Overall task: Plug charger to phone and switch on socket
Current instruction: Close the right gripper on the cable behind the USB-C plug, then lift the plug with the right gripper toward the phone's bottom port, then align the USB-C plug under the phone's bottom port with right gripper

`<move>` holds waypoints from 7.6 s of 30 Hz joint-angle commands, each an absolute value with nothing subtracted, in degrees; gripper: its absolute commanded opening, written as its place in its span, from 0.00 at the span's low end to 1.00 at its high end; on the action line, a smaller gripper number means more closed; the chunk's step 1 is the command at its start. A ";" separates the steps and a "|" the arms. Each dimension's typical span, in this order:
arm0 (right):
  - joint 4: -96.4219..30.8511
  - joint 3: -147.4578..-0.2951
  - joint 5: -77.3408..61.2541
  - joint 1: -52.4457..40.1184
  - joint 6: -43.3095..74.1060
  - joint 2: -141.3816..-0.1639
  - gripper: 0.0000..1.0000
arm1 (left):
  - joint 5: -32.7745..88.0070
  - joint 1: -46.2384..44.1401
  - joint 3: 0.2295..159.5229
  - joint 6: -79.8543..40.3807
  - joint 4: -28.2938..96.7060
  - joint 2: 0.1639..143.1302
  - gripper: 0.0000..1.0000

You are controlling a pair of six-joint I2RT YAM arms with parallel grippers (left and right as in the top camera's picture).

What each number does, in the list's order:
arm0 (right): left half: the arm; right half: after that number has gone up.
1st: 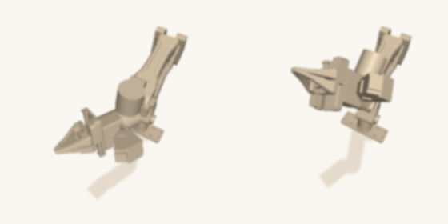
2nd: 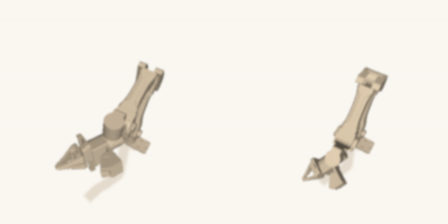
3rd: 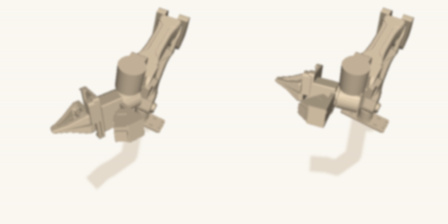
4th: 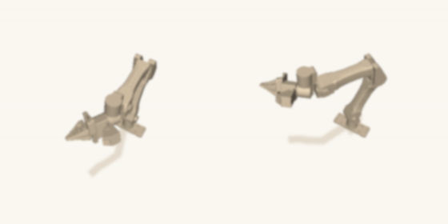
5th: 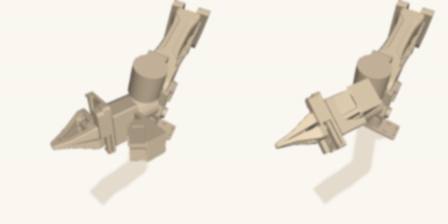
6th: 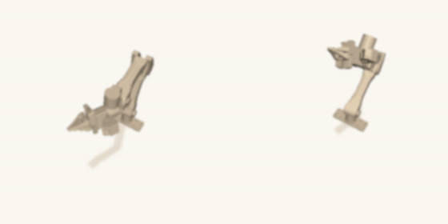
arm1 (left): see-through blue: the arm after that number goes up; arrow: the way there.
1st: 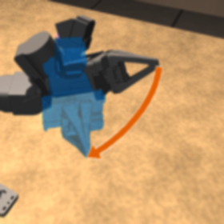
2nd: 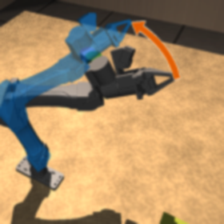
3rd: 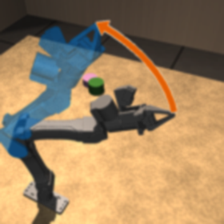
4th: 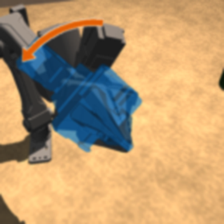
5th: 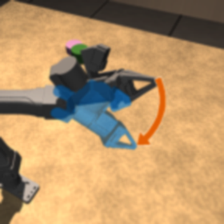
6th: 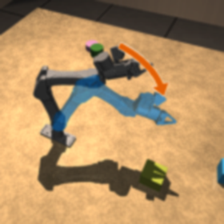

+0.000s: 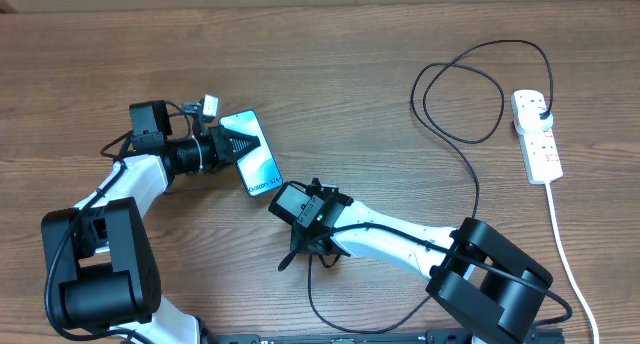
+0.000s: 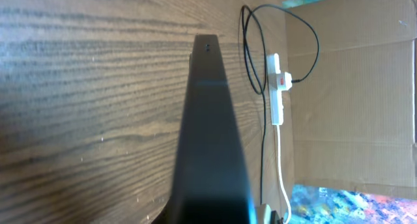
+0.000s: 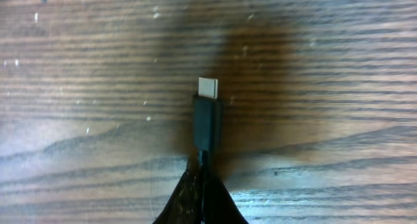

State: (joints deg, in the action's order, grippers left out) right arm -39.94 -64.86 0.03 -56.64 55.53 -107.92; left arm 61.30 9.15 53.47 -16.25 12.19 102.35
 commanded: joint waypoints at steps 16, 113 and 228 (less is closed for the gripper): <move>-40.07 -64.25 -7.79 -53.17 45.95 -109.30 0.14 | 63.48 9.41 53.19 -14.76 11.92 102.65 0.04; 8.56 -41.50 -24.49 -51.66 31.77 -92.40 0.04 | 76.55 9.61 53.19 -11.42 10.66 102.65 0.04; 0.51 -40.66 -26.74 -52.16 34.74 -79.83 0.04 | 87.88 10.46 53.17 4.78 42.54 102.54 0.04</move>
State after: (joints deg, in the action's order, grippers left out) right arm -1.04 -40.91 -28.95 -52.23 34.52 -80.79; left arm 86.17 10.52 53.21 4.60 42.33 102.35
